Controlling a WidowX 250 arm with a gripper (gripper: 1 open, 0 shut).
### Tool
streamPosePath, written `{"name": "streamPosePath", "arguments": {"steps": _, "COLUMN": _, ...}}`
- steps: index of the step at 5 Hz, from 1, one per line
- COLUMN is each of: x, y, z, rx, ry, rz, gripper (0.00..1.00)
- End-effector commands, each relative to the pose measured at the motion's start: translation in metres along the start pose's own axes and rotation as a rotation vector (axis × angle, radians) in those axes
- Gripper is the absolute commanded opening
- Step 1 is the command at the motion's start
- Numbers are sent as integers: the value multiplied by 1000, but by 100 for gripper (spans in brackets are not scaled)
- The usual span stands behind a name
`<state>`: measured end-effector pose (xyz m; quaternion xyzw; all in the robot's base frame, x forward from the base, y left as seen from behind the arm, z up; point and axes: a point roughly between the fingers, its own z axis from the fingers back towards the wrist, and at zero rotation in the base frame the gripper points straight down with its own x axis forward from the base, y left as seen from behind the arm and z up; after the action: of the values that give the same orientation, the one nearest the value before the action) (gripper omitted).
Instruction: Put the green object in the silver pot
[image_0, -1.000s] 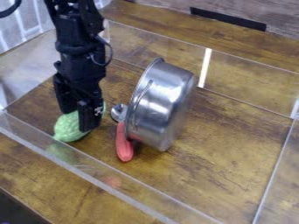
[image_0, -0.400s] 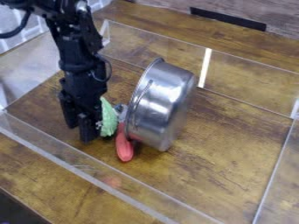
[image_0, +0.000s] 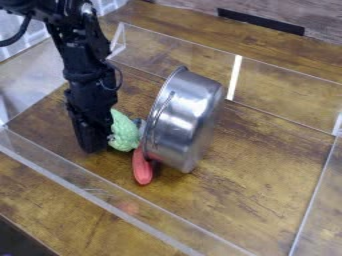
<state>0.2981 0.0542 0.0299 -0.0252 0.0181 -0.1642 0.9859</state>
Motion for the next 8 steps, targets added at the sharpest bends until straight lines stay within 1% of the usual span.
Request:
{"name": "streamPosePath", "arguments": {"steps": 1, "x": 5, "y": 11, "z": 10, "rx": -5, "ry": -38, "rz": 37, "gripper": 100}}
{"name": "streamPosePath", "arguments": {"steps": 2, "x": 5, "y": 12, "z": 13, "rx": -15, "ry": -37, "rz": 35, "gripper": 0}}
{"name": "streamPosePath", "arguments": {"steps": 3, "x": 6, "y": 12, "z": 13, "rx": -24, "ry": -33, "rz": 28, "gripper": 0}}
{"name": "streamPosePath", "arguments": {"steps": 4, "x": 5, "y": 13, "z": 11, "rx": -42, "ry": -27, "rz": 43, "gripper": 100}}
{"name": "streamPosePath", "arguments": {"steps": 5, "x": 5, "y": 16, "z": 13, "rx": -62, "ry": -20, "rz": 61, "gripper": 100}}
{"name": "streamPosePath", "arguments": {"steps": 6, "x": 5, "y": 14, "z": 12, "rx": -69, "ry": -14, "rz": 54, "gripper": 0}}
{"name": "streamPosePath", "arguments": {"steps": 7, "x": 6, "y": 12, "z": 11, "rx": -77, "ry": -7, "rz": 44, "gripper": 0}}
{"name": "streamPosePath", "arguments": {"steps": 8, "x": 5, "y": 11, "z": 10, "rx": -94, "ry": 1, "rz": 55, "gripper": 100}}
